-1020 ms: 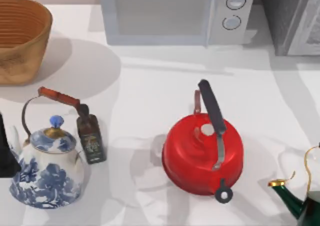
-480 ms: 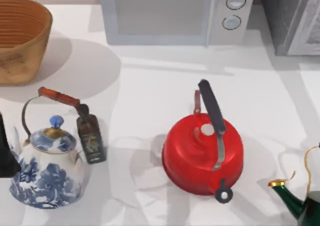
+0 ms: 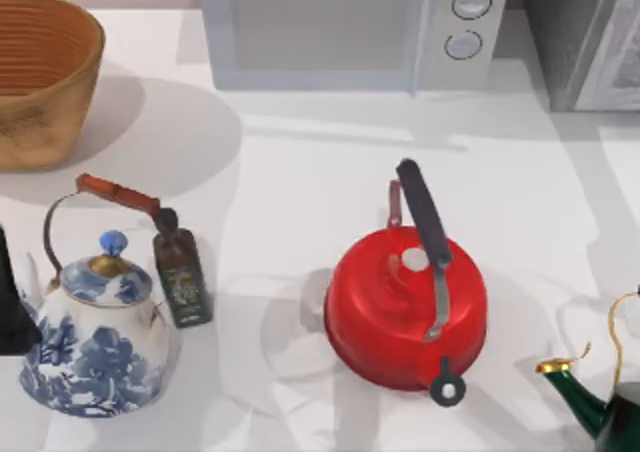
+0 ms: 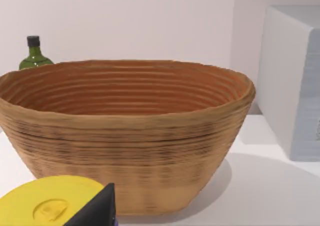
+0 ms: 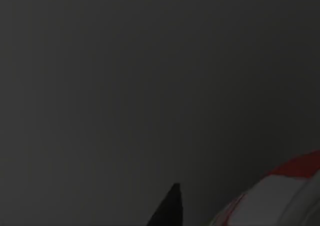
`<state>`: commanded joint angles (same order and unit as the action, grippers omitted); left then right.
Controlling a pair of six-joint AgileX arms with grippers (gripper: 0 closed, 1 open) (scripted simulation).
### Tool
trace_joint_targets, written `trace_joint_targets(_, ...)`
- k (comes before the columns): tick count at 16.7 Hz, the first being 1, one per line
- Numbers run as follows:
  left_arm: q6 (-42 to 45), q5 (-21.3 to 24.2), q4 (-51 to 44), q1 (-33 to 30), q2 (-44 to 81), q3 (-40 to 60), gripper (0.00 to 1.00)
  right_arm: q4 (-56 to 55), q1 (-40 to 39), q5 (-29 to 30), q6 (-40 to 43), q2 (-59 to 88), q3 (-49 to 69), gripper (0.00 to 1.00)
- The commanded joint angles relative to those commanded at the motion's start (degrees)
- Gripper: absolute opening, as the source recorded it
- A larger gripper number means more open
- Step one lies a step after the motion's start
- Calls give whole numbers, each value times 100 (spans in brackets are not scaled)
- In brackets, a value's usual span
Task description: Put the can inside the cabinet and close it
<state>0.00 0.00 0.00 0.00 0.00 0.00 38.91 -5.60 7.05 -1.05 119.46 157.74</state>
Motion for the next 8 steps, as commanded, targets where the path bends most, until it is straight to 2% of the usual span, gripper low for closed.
trace_joint_targets(4, 0, 0, 0, 0, 0, 0, 100, 0, 0, 0, 0, 1, 1, 0)
trace_joint_targets(8, 0, 0, 0, 0, 0, 0, 100, 0, 0, 0, 0, 1, 1, 30)
